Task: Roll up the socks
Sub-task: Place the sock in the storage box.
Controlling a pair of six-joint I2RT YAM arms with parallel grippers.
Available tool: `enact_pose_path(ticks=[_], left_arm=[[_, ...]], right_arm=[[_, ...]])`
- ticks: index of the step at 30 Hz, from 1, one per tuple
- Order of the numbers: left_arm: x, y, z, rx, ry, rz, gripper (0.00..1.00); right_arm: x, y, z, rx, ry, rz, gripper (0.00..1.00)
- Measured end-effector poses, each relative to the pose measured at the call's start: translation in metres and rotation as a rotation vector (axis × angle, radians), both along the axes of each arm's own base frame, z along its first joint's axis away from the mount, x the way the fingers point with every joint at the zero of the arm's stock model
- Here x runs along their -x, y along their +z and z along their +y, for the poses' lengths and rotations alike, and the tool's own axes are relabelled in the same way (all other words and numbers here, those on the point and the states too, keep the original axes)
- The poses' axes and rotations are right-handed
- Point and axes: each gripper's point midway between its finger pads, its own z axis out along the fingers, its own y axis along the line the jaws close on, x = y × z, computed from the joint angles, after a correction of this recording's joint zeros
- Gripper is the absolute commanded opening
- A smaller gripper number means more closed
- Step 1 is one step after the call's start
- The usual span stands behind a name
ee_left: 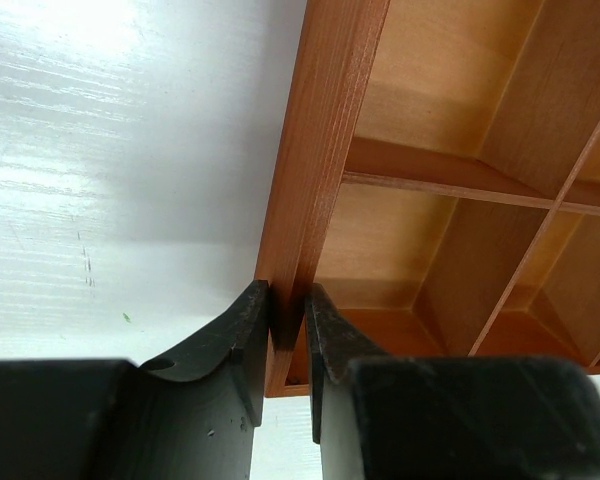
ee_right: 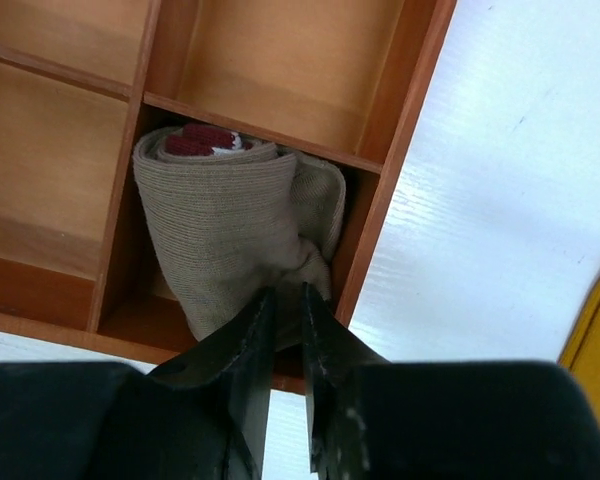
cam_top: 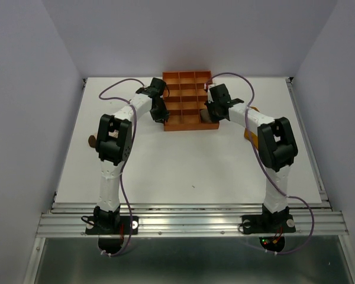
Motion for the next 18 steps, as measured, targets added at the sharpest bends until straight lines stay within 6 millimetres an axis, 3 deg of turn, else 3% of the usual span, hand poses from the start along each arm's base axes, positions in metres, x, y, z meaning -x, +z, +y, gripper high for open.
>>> enact_pose_path(ticks=[6,12,18], left_arm=[[0.0,0.0,0.0,-0.001,-0.001,0.0,0.02],[0.0,0.0,-0.001,-0.002,-0.001,0.0,0.01],[0.0,0.0,0.0,-0.003,-0.003,0.0,0.01]], right_arm=[[-0.004,0.026,0.001,-0.014,0.011,-0.053,0.29],[-0.018,0.056,0.01,-0.05,0.025,-0.121,0.27],[-0.032,0.068,0.025,-0.099,0.061,-0.154,0.24]])
